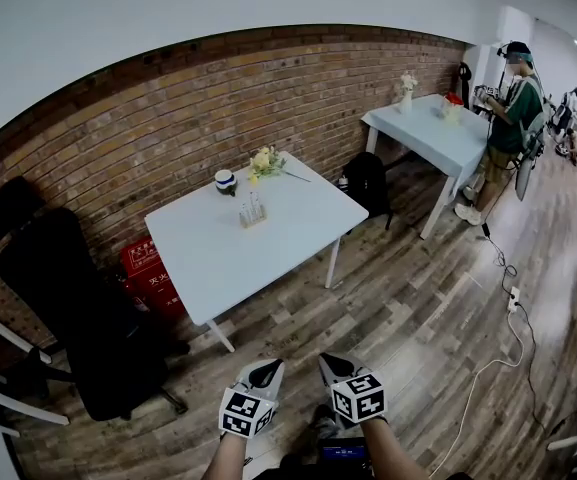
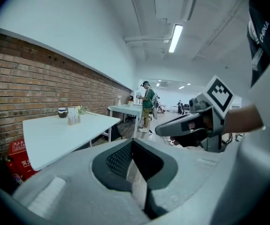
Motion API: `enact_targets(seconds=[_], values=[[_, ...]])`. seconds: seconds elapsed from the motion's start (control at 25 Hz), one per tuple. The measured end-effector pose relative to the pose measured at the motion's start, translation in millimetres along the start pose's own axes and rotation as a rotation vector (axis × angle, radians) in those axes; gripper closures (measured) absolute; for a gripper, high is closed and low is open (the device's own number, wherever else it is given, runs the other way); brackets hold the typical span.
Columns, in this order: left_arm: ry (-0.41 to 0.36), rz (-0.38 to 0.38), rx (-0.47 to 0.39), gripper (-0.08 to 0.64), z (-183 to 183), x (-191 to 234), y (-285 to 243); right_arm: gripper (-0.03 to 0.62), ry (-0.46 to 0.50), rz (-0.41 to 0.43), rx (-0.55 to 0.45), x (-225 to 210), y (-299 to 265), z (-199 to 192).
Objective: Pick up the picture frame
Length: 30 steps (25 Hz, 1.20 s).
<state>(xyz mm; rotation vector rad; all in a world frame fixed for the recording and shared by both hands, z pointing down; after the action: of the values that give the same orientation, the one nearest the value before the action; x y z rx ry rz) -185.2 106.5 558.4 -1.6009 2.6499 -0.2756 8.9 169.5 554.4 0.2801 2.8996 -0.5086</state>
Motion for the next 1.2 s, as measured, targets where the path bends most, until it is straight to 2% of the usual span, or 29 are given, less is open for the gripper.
enact_targets(seconds=[0.36, 0.72, 1.2], values=[[-0.001, 0.06, -0.002, 0.549, 28, 33, -82, 0.584, 0.014, 0.059, 0.001, -71, -59, 48], [0.009, 0.143, -0.005, 0.548, 42, 56, -147, 0.583, 0.037, 0.131, 0.017, -131, -107, 78], [0.024, 0.198, 0.022, 0.549, 40, 80, -180, 0.584, 0.035, 0.189, 0.045, -160, -150, 88]])
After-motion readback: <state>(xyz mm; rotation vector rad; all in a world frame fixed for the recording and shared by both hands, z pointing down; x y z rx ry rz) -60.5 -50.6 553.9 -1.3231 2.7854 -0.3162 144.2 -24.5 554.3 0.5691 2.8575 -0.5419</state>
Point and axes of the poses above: the fingertips, and each gripper's own axes: y backward along the fingers, x to its left, z out of its top, the point moved 10 cm from there along y, backward along the fingers, and after that the axes turned 8 degrees about -x, right-handed, at the moved point
